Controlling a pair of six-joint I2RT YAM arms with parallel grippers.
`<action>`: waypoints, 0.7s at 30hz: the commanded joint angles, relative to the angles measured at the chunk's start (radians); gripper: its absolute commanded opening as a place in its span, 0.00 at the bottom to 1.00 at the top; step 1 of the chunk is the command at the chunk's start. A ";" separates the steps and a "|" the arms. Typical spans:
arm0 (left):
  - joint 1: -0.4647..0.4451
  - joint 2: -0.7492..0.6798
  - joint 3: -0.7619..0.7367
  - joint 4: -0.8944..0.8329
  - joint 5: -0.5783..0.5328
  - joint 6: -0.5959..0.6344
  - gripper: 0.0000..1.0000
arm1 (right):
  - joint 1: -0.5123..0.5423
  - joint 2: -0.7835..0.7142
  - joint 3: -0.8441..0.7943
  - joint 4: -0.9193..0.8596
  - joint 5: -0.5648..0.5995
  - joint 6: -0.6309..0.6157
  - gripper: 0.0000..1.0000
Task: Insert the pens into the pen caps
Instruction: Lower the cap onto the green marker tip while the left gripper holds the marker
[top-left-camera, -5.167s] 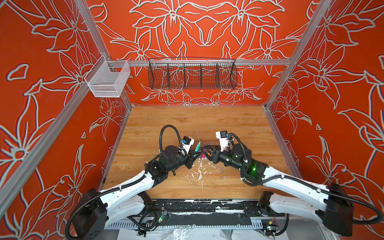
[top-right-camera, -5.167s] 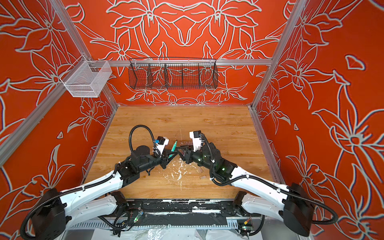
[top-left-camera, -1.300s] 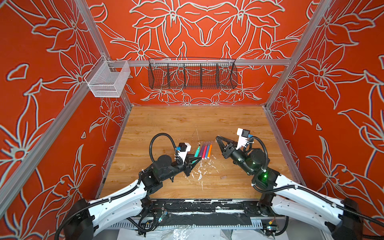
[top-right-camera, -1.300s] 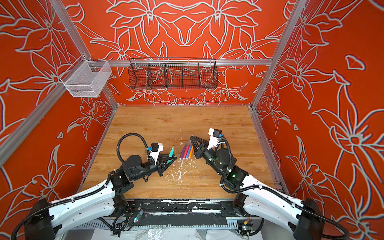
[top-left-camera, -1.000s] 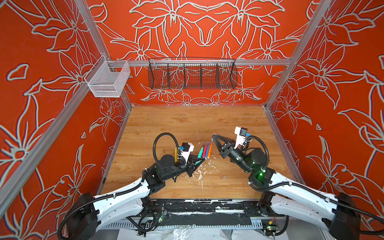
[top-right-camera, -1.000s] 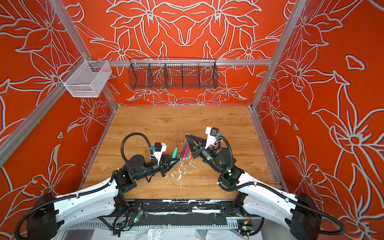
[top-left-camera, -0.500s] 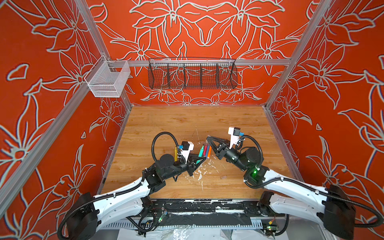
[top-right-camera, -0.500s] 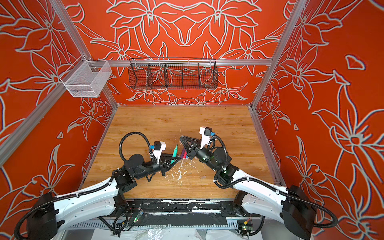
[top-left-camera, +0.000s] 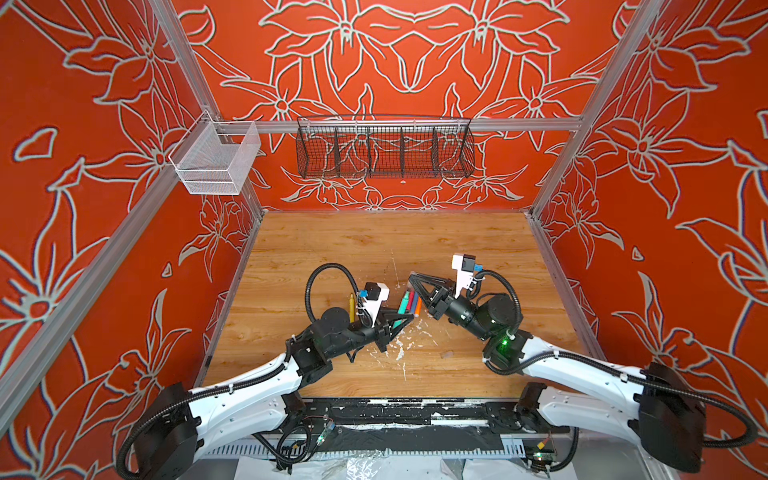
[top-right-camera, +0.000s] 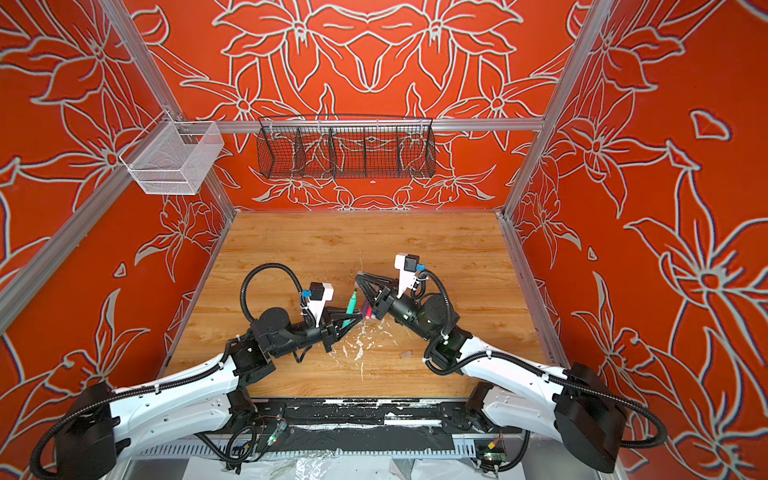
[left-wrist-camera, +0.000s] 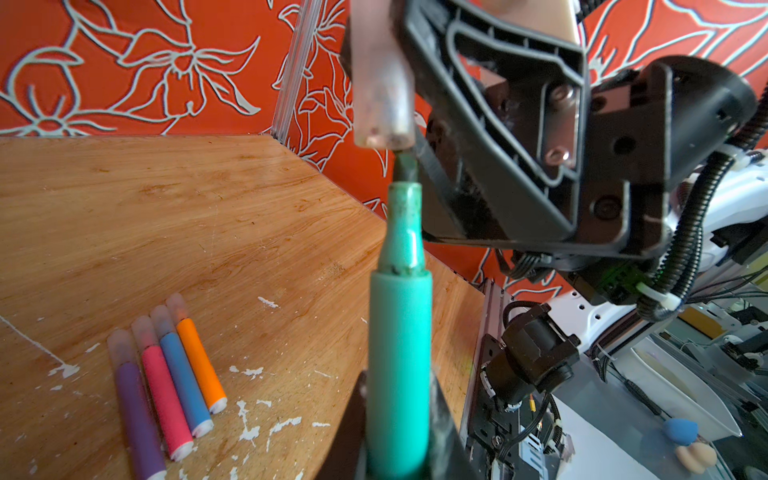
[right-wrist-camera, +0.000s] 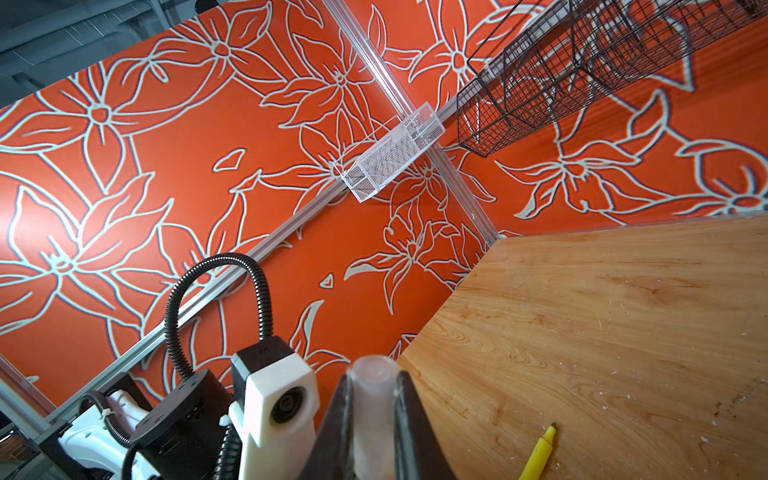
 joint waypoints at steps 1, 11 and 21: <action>-0.007 -0.009 0.022 0.035 -0.004 0.003 0.00 | -0.001 0.009 -0.026 0.059 -0.023 0.026 0.00; -0.007 -0.015 0.022 0.027 -0.021 0.011 0.00 | 0.000 0.001 -0.055 0.062 -0.032 0.031 0.00; -0.008 -0.020 0.021 0.023 -0.031 0.015 0.00 | 0.001 0.022 -0.063 0.102 -0.056 0.044 0.00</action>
